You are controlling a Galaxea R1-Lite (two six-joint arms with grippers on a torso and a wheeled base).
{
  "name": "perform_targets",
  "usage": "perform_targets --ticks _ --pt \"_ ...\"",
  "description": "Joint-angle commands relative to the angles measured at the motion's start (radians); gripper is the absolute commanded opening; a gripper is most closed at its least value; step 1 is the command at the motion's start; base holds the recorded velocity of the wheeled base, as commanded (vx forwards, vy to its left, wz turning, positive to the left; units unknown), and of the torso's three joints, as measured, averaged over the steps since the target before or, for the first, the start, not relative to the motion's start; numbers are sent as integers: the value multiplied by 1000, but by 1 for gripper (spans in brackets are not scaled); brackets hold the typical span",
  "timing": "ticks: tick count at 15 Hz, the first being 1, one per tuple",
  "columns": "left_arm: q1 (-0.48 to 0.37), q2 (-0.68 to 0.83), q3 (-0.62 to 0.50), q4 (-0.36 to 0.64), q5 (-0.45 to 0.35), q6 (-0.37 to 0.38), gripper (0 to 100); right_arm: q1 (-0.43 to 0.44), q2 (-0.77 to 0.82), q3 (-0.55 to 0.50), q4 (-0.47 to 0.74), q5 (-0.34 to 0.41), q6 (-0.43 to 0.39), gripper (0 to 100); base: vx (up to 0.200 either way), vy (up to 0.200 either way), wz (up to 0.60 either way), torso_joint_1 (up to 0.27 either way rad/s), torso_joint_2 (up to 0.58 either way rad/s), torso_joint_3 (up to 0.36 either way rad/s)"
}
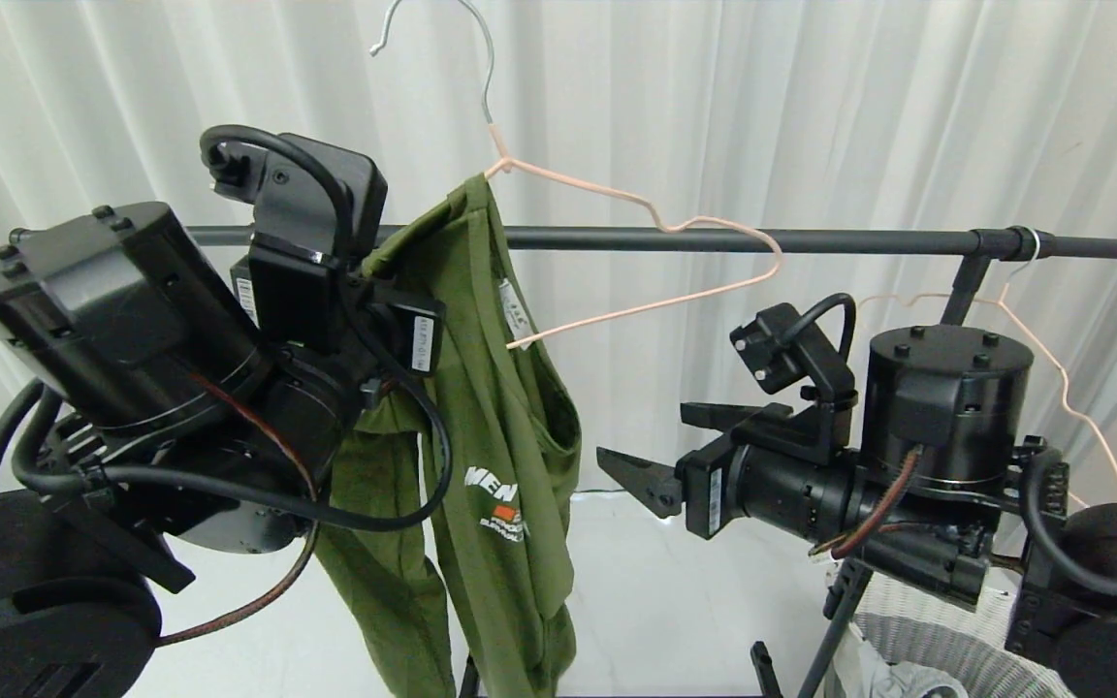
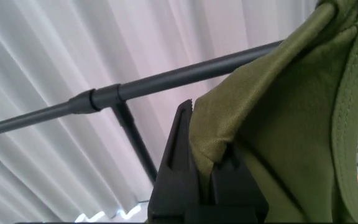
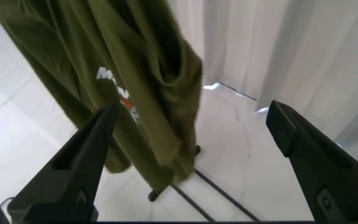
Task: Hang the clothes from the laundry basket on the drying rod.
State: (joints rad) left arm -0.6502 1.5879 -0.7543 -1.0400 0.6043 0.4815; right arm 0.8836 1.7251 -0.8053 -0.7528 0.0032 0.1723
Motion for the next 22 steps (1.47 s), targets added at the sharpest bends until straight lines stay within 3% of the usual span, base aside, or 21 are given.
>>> perform_targets --ticks 1,6,9,19,20,22 --pt "-26 0 -4 0 0 -15 0 14 83 -25 -60 -17 3 100 0 0 0 0 0 0" --pt "-42 -16 6 -5 0 -23 0 -14 126 -75 -80 -38 22 100 0 0 0 0 0 0" --pt "-42 -14 15 -51 -1 -17 0 -89 165 -63 -80 -40 29 100 0 0 0 0 0 0" --pt "-35 -12 26 -52 -12 -20 0 -155 148 -8 -83 -83 35 100 0 0 0 0 0 0" --pt "-31 -12 35 -52 -12 -18 0 -155 140 -8 -83 -83 29 0 0 0 0 0 0 0" --pt "-25 -14 52 -52 -12 -18 0 -166 122 -8 -83 -83 21 0 0 0 0 0 0 0"
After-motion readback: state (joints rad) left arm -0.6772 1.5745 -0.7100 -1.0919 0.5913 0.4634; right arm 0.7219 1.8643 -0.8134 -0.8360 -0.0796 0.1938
